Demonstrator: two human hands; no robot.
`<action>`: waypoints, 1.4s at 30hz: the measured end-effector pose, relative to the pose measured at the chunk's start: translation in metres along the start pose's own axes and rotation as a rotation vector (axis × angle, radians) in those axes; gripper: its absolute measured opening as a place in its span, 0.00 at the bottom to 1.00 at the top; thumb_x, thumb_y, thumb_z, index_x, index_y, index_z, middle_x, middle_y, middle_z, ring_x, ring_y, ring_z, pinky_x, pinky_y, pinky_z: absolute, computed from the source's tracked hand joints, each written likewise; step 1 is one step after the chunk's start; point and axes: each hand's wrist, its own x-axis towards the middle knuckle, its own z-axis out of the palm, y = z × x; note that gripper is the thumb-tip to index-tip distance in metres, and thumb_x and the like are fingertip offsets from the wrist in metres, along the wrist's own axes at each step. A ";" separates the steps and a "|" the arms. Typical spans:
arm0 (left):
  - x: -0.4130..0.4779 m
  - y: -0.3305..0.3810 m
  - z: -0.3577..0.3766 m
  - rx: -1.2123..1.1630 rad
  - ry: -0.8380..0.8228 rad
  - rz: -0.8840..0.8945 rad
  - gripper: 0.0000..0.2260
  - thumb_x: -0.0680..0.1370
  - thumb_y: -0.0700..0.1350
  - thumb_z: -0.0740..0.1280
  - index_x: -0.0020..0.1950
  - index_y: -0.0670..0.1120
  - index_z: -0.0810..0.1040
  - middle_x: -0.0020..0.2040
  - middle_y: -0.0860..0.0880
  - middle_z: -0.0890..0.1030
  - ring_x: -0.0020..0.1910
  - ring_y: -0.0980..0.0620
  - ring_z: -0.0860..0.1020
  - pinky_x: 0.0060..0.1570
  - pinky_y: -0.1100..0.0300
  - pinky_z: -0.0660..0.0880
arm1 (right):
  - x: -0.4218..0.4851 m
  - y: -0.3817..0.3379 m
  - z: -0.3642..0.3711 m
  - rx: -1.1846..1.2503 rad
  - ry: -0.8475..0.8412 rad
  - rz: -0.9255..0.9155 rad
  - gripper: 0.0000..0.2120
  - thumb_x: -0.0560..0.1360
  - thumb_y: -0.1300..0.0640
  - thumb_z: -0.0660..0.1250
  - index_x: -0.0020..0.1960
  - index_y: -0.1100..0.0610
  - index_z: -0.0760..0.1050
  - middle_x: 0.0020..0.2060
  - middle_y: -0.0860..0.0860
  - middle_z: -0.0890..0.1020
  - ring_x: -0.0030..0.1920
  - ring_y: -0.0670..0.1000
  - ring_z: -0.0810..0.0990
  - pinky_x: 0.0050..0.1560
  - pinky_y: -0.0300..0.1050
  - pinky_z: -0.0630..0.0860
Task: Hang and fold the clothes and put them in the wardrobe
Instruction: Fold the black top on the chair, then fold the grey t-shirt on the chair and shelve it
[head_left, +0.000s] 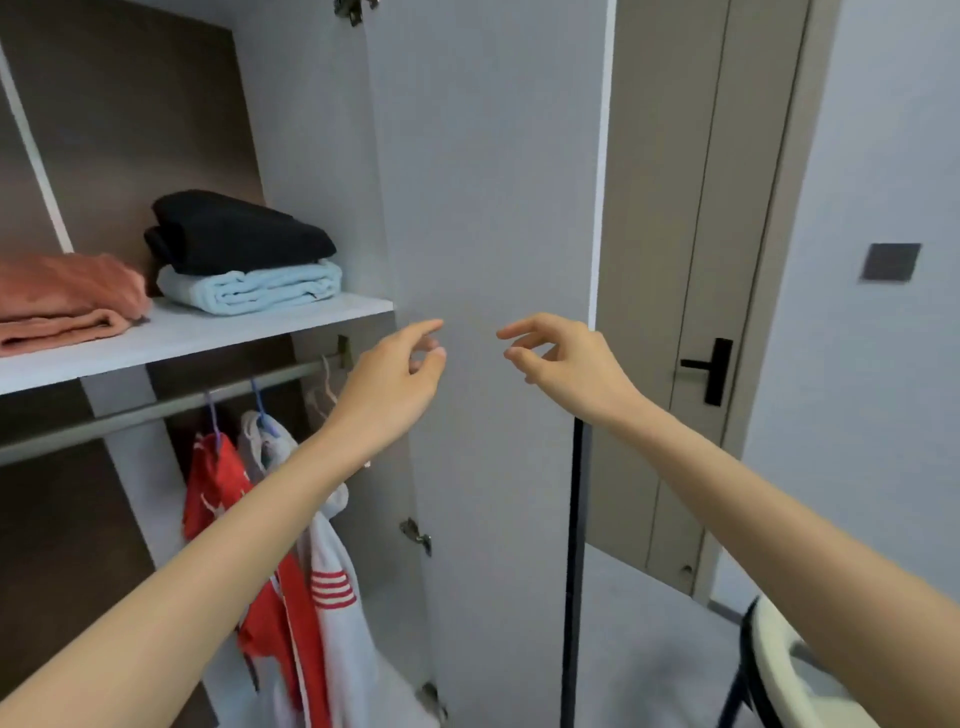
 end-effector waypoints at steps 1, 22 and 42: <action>-0.008 0.006 0.010 -0.013 -0.027 0.014 0.17 0.81 0.46 0.59 0.71 0.51 0.70 0.59 0.55 0.76 0.52 0.60 0.72 0.51 0.69 0.63 | -0.015 0.005 -0.008 -0.011 0.007 0.026 0.09 0.77 0.54 0.64 0.55 0.46 0.78 0.47 0.43 0.82 0.40 0.47 0.82 0.44 0.36 0.75; -0.112 0.233 0.307 -0.336 -0.600 0.281 0.16 0.82 0.48 0.57 0.70 0.52 0.69 0.59 0.57 0.75 0.48 0.64 0.72 0.41 0.74 0.65 | -0.308 0.166 -0.270 -0.227 0.342 0.571 0.08 0.78 0.54 0.64 0.55 0.46 0.77 0.48 0.45 0.82 0.41 0.49 0.82 0.43 0.40 0.78; -0.213 0.380 0.634 -0.323 -1.031 0.288 0.15 0.81 0.45 0.59 0.68 0.47 0.71 0.58 0.52 0.77 0.50 0.54 0.75 0.49 0.61 0.69 | -0.554 0.395 -0.423 -0.298 0.481 1.224 0.12 0.74 0.60 0.63 0.54 0.51 0.79 0.51 0.47 0.82 0.49 0.46 0.78 0.49 0.39 0.71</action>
